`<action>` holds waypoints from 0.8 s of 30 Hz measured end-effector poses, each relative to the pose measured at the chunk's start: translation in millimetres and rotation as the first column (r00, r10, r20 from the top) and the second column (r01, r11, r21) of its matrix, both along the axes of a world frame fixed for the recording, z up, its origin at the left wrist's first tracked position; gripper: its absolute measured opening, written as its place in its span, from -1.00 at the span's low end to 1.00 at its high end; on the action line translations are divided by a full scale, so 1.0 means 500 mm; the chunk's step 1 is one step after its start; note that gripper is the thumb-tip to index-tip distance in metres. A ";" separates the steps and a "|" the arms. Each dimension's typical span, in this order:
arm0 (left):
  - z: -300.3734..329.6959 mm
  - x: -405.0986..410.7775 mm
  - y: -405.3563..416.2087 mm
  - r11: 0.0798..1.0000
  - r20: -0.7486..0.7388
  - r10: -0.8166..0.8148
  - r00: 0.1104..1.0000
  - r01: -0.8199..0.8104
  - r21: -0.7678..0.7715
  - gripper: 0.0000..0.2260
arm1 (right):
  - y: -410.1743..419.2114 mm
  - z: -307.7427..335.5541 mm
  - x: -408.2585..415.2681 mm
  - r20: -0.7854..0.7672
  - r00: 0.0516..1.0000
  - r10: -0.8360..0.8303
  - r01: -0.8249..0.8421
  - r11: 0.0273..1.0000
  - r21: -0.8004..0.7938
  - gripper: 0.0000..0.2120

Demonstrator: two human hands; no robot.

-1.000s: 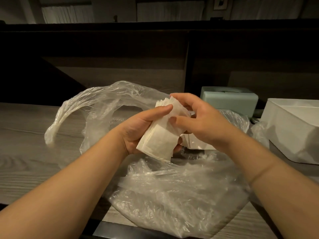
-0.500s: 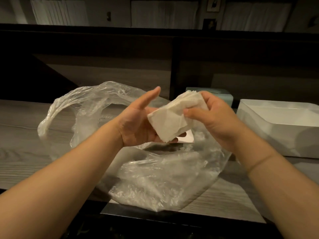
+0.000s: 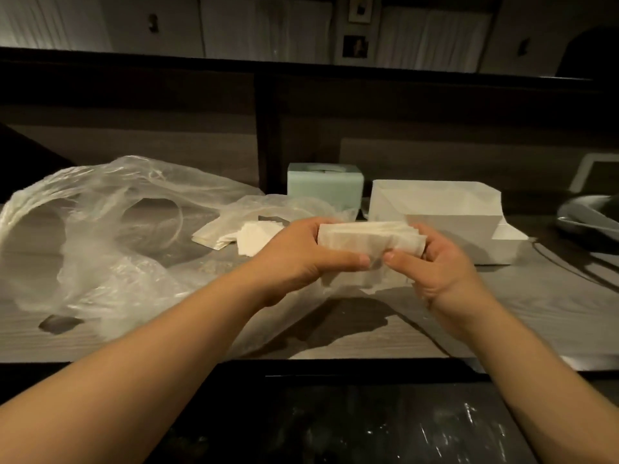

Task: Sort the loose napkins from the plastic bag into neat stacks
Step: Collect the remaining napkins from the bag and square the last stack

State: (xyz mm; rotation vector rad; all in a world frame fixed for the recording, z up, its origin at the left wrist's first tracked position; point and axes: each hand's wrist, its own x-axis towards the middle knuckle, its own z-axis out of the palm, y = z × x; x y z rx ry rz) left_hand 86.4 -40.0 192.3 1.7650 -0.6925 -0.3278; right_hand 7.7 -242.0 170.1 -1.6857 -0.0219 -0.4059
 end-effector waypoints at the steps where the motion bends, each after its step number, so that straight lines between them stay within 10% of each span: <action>1: -0.005 -0.010 -0.017 1.000 0.008 -0.003 1.000 0.003 0.028 -0.69 | -0.011 -0.006 -0.015 -0.015 1.000 0.017 -0.017 0.999 0.028 -0.68; 4: -0.025 -0.033 -0.062 0.999 -0.009 0.017 1.000 -0.016 0.047 -0.75 | -0.037 -0.012 -0.048 -0.050 0.998 0.026 -0.021 0.995 0.098 -0.68; 9: -0.071 -0.036 -0.090 0.991 0.079 0.071 0.994 -0.079 0.106 -0.75 | -0.065 -0.043 -0.057 -0.126 0.972 -0.199 0.150 0.935 -0.323 -0.61; 15: -0.088 -0.030 -0.093 0.990 0.158 0.065 0.985 -0.084 0.116 -0.30 | -0.069 -0.057 -0.047 -0.156 0.979 -0.131 0.027 0.841 -0.540 -0.58; 19: -0.095 -0.024 -0.093 0.992 0.161 0.114 0.980 -0.122 0.040 -0.45 | -0.077 -0.071 -0.042 -0.095 0.971 -0.220 0.166 0.903 -0.396 -0.47; 24: -0.096 -0.013 -0.090 0.990 0.179 0.119 0.977 -0.131 0.059 -0.45 | -0.090 -0.080 -0.052 0.132 0.940 -0.315 0.342 0.866 -0.366 -0.84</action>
